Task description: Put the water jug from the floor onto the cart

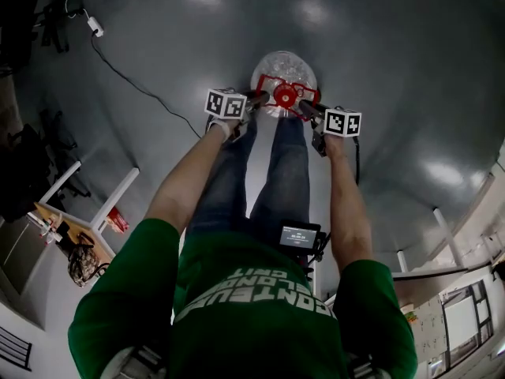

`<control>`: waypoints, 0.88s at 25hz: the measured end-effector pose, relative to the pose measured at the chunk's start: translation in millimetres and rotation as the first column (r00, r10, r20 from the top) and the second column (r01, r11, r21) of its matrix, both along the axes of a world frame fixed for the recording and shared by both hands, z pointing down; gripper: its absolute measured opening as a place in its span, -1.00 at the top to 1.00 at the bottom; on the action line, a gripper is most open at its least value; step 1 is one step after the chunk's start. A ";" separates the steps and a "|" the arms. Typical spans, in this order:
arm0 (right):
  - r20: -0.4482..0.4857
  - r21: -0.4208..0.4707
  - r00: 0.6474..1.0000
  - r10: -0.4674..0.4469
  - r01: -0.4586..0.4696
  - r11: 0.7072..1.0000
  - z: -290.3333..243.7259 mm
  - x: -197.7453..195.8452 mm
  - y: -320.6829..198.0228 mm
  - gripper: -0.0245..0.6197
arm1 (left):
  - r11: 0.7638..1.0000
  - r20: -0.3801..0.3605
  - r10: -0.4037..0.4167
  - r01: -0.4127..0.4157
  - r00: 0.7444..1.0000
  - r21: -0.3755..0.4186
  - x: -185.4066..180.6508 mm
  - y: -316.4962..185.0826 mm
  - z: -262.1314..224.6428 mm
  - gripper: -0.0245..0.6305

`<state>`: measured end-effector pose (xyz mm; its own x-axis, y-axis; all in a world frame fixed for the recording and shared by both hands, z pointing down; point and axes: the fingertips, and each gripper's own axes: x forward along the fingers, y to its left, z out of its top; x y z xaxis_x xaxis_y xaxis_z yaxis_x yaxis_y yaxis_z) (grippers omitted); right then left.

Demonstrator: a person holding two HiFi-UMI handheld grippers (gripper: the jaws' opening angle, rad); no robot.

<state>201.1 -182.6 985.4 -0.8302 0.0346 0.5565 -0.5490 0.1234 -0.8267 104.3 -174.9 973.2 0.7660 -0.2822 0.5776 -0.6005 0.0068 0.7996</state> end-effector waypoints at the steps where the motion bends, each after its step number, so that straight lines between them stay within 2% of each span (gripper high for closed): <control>1: 0.011 0.003 1.000 -0.010 0.010 1.000 -9.6 -1.3 0.1 0.88 | 1.000 -0.013 -0.004 0.004 1.000 0.001 0.2 1.5 -8.4 0.79; 9: 0.113 0.058 0.993 -0.017 0.011 0.998 -102.4 -4.9 -26.5 0.87 | 0.992 -0.123 -0.065 0.077 0.990 0.096 -0.8 -22.3 -96.4 0.79; 14: 0.219 0.097 0.976 0.023 -0.045 0.994 -157.0 4.4 -49.4 0.87 | 0.980 -0.211 -0.070 0.107 0.975 0.168 11.8 -43.9 -149.0 0.77; 19: 0.311 0.129 0.950 0.034 -0.078 0.989 -197.7 16.8 -71.1 0.87 | 0.968 -0.322 -0.029 0.107 0.946 0.227 22.6 -61.7 -196.6 0.74; 22: 0.377 0.100 0.926 0.032 -0.075 0.992 -227.2 15.2 -72.9 0.87 | 0.966 -0.404 -0.013 0.116 0.915 0.232 23.9 -63.0 -225.0 0.73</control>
